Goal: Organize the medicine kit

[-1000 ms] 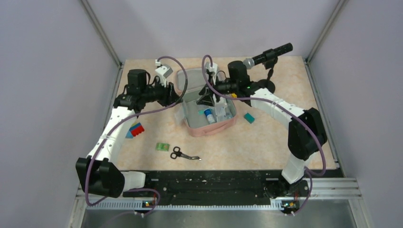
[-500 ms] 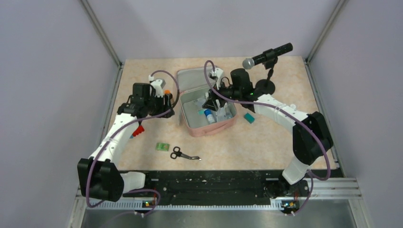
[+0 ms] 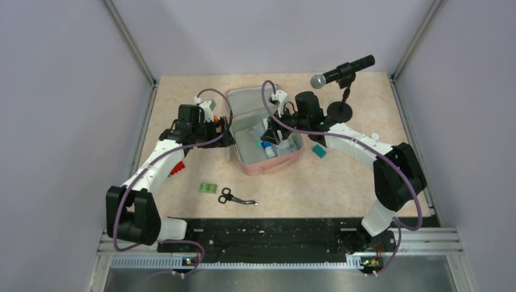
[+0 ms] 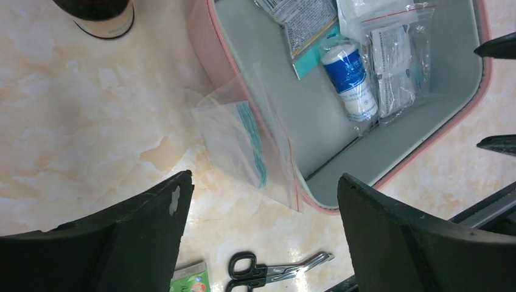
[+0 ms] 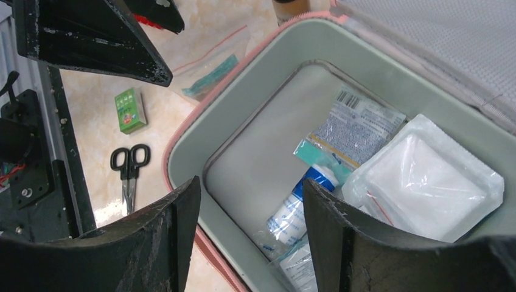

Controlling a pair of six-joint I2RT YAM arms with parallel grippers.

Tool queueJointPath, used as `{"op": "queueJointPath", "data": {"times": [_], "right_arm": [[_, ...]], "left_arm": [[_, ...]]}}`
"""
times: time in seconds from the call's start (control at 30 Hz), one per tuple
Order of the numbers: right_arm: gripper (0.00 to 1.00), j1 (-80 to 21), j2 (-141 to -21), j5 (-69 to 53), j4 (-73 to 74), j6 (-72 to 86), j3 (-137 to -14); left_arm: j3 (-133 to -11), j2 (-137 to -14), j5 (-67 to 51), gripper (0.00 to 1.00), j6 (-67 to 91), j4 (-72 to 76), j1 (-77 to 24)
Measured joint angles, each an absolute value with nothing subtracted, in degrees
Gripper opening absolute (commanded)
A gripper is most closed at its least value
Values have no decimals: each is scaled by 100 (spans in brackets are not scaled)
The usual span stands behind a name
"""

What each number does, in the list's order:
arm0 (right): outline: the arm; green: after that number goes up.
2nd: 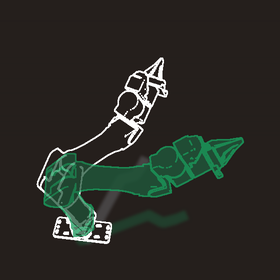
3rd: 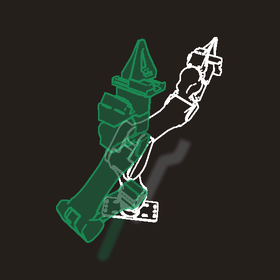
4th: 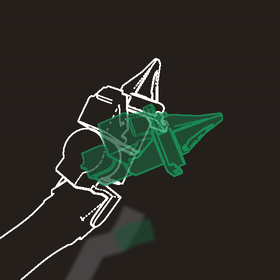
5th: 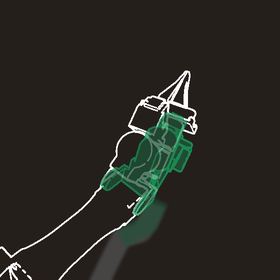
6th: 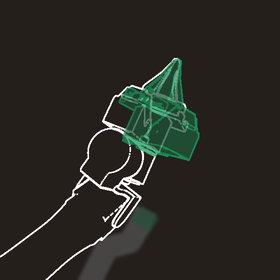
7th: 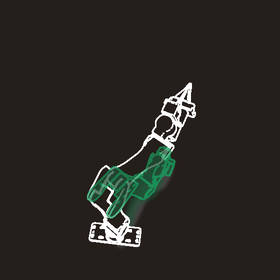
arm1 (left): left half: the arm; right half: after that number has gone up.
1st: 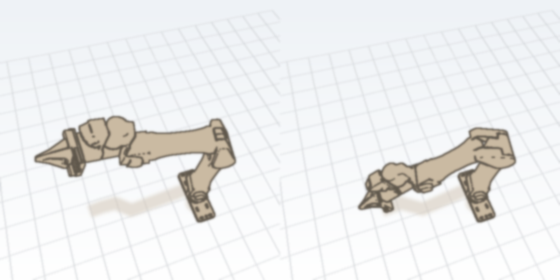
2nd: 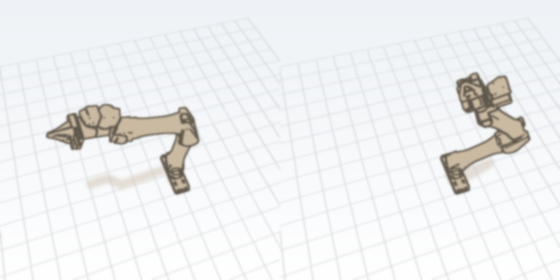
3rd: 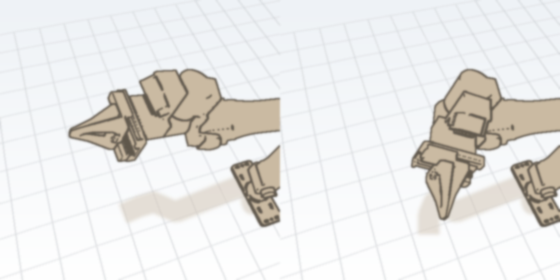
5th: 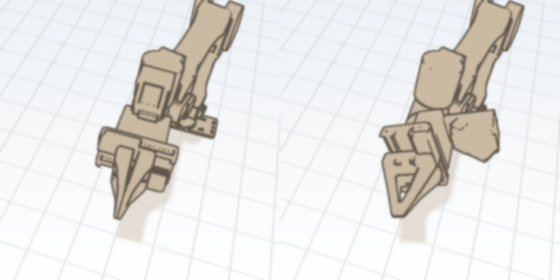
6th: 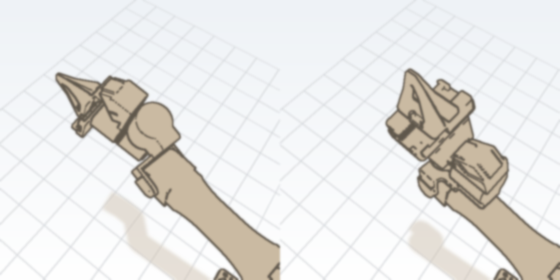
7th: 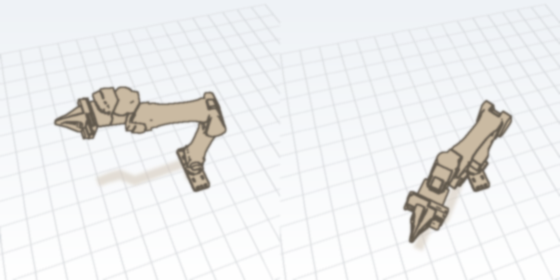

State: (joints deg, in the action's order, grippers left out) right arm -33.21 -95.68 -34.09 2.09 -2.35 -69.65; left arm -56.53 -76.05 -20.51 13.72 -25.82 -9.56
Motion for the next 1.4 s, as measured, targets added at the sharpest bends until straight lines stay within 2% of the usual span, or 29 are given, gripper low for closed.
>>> {"op": "queueJointPath", "data": {"times": [0.13,0.23,0.4,0.43,0.6,0.77,0.93,1.1,1.4], "right_arm": [[62,-3321,-9568,-3328,224,-237,-6810],[61,-3321,-9559,-3256,202,-246,-6748],[61,-3321,-9452,-3135,215,-307,-6606],[61,-3321,-9428,-3116,222,-333,-6598],[61,-3321,-9268,-3006,252,-434,-6512],[61,-3319,-9070,-2888,377,-528,-6512],[61,-3201,-8744,-2768,663,-556,-6514],[62,-2674,-8368,-2661,1229,-567,-6652],[62,-2032,-7500,-2386,2139,-705,-7015]], "left_arm": [[-5653,-7789,-1863,66,1514,-2477,-1140],[-5653,-7942,-1765,37,1559,-2425,-1219],[-5653,-8141,-1691,4,1584,-2401,-1243],[-5655,-8152,-1680,0,1573,-2401,-1243],[-5892,-8152,-1688,0,1455,-2663,-1243],[-6637,-8049,-1754,0,1361,-2989,-1243],[-7290,-7905,-2670,0,1540,-2539,-1256],[-7852,-8438,-3830,0,1544,-1970,-1481],[-8547,-9898,-4617,0,878,-2078,-2104]]}}
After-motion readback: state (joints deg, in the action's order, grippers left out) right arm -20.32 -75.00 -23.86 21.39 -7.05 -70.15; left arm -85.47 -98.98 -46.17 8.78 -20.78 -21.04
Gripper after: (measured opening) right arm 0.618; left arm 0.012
